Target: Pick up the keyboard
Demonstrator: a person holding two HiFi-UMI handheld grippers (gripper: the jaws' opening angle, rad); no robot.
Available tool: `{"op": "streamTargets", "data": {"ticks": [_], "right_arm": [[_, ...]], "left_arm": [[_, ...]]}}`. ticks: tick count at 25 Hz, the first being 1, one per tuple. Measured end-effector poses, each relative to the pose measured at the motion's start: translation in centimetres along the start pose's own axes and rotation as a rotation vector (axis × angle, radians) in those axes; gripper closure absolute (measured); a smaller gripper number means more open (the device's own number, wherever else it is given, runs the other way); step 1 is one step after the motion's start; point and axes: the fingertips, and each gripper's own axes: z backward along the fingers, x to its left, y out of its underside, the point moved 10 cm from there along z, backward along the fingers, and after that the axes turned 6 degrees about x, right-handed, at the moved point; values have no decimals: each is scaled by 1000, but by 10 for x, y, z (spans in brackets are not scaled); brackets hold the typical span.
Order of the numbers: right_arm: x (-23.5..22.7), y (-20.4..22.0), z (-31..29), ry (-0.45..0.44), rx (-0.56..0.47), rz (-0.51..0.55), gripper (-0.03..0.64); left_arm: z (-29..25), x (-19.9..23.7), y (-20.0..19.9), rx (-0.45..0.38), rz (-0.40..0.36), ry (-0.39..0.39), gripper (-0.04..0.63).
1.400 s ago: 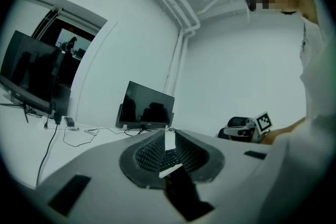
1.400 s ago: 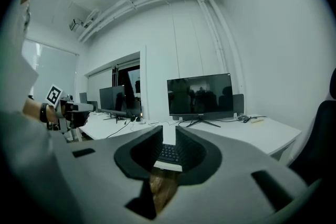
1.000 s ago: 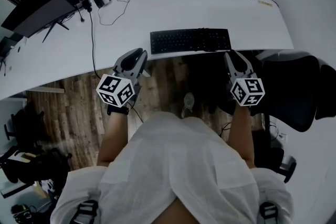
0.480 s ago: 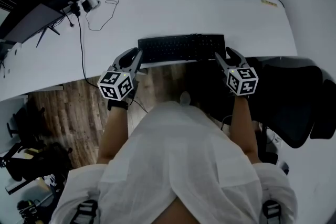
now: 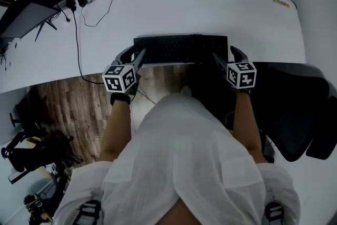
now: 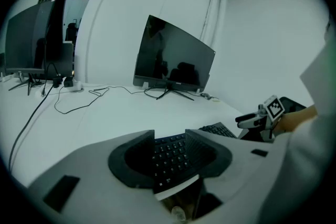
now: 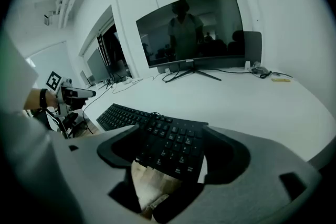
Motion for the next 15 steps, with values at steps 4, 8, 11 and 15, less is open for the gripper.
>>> {"op": "streamTargets", "data": {"ticks": [4,8,11,15], "right_arm": [[-6,8,-20,-10,89,-17,204],[-11,13,-37,-22,158,-71,143],[-13,16,-46,-10,203,-107,113],[-16,17,-58,-3,251,-131,84]], "left_arm": [[-18,1,8,79,25,-36,344],[-31,11,15,182,55,-96,272],[-42,21,23,258,77,-114,241],[-59,32,35,321,115,-121,214]]}}
